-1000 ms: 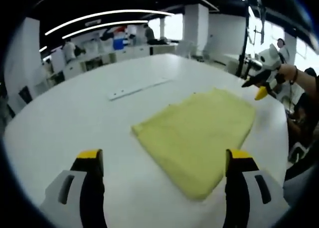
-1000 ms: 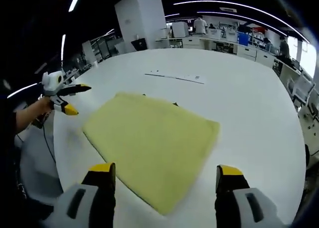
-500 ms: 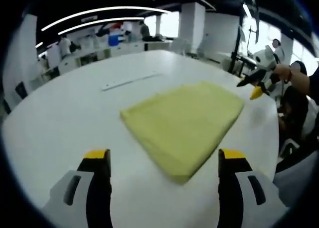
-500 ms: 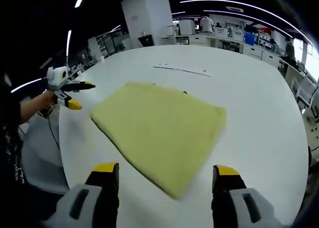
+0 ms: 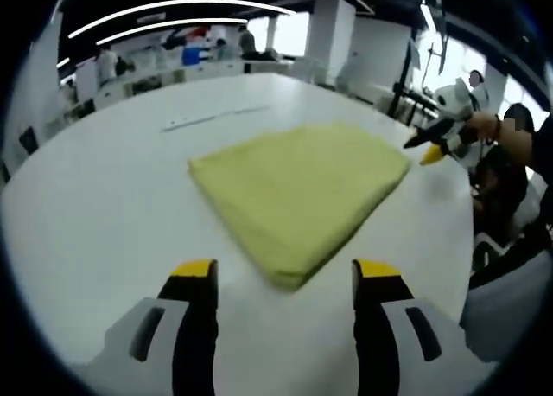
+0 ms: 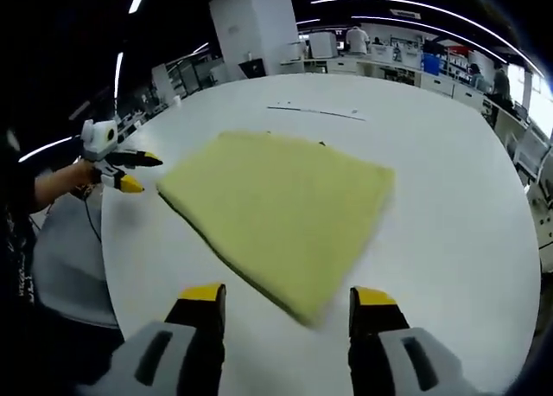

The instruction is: Fold the garment on the visible template until the final outline fits inside the template.

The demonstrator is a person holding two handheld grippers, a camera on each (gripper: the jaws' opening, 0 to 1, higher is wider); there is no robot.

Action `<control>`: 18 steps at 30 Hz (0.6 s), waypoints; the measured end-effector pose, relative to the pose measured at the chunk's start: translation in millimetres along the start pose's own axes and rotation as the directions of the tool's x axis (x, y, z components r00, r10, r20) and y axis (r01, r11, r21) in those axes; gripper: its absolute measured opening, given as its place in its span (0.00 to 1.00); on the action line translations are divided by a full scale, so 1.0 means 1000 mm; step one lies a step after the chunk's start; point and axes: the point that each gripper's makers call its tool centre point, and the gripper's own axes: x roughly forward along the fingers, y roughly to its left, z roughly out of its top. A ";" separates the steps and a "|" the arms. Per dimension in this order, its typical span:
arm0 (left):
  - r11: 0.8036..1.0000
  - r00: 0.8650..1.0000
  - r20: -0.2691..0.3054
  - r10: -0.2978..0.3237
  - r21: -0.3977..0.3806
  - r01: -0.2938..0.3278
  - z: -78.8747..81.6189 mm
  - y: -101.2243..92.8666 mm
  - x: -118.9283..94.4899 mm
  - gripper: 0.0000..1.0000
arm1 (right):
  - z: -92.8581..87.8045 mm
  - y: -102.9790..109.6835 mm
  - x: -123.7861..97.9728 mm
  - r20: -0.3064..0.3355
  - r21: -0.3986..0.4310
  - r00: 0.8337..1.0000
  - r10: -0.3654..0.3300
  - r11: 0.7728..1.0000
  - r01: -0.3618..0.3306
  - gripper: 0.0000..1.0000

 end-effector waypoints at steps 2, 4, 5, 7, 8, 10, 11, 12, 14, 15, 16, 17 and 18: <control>1.000 1.000 -0.005 -0.003 -0.007 0.003 -0.003 0.001 0.001 0.54 | -0.003 -0.002 0.001 -0.004 -0.004 1.000 -0.006 1.000 0.006 0.49; 1.000 1.000 -0.009 -0.002 -0.026 0.002 -0.007 0.003 0.002 0.51 | -0.006 -0.004 0.001 -0.004 -0.004 1.000 -0.013 1.000 0.013 0.46; 0.999 1.000 -0.007 -0.004 -0.036 0.004 -0.007 0.003 0.002 0.50 | -0.007 -0.006 0.002 -0.004 0.001 1.000 -0.018 1.000 0.018 0.44; 0.999 1.000 -0.003 -0.010 -0.042 0.010 -0.008 0.003 0.002 0.45 | -0.008 -0.006 0.003 -0.003 0.002 1.000 -0.021 1.000 0.021 0.40; 0.999 1.000 -0.005 -0.011 -0.043 0.011 -0.010 0.003 0.003 0.44 | -0.010 -0.007 0.004 -0.003 0.005 1.000 -0.025 1.000 0.025 0.38; 0.999 1.000 -0.014 -0.016 -0.043 0.015 -0.012 0.003 0.004 0.41 | -0.012 -0.008 0.005 -0.002 0.008 1.000 -0.028 1.000 0.028 0.34; 0.999 1.000 -0.017 -0.016 -0.043 0.015 -0.013 0.003 0.005 0.40 | -0.013 -0.008 0.006 -0.004 0.010 1.000 -0.029 1.000 0.029 0.32; 0.999 1.000 -0.017 -0.015 -0.041 0.014 -0.014 0.003 0.005 0.39 | -0.014 -0.008 0.007 -0.004 0.013 1.000 -0.030 0.999 0.030 0.31; 0.999 1.000 -0.007 -0.008 -0.046 0.007 -0.013 0.005 0.006 0.34 | -0.016 -0.009 0.008 -0.002 0.016 0.999 -0.033 0.999 0.033 0.29; 0.999 1.000 -0.003 -0.005 -0.053 0.005 -0.013 0.006 0.006 0.32 | -0.016 -0.009 0.008 -0.003 0.016 0.999 -0.034 0.999 0.034 0.28; 0.998 1.000 0.008 -0.008 -0.065 0.009 -0.012 0.006 0.006 0.30 | -0.017 -0.010 0.009 -0.004 0.018 0.999 -0.036 0.999 0.036 0.26; 0.997 1.000 0.014 -0.010 -0.074 0.011 -0.011 0.005 0.007 0.29 | -0.018 -0.010 0.009 -0.004 0.019 0.999 -0.036 0.999 0.036 0.25; 0.997 1.000 0.016 -0.013 -0.075 0.014 -0.011 0.004 0.007 0.28 | -0.018 -0.010 0.009 -0.005 0.021 0.999 -0.035 0.999 0.036 0.24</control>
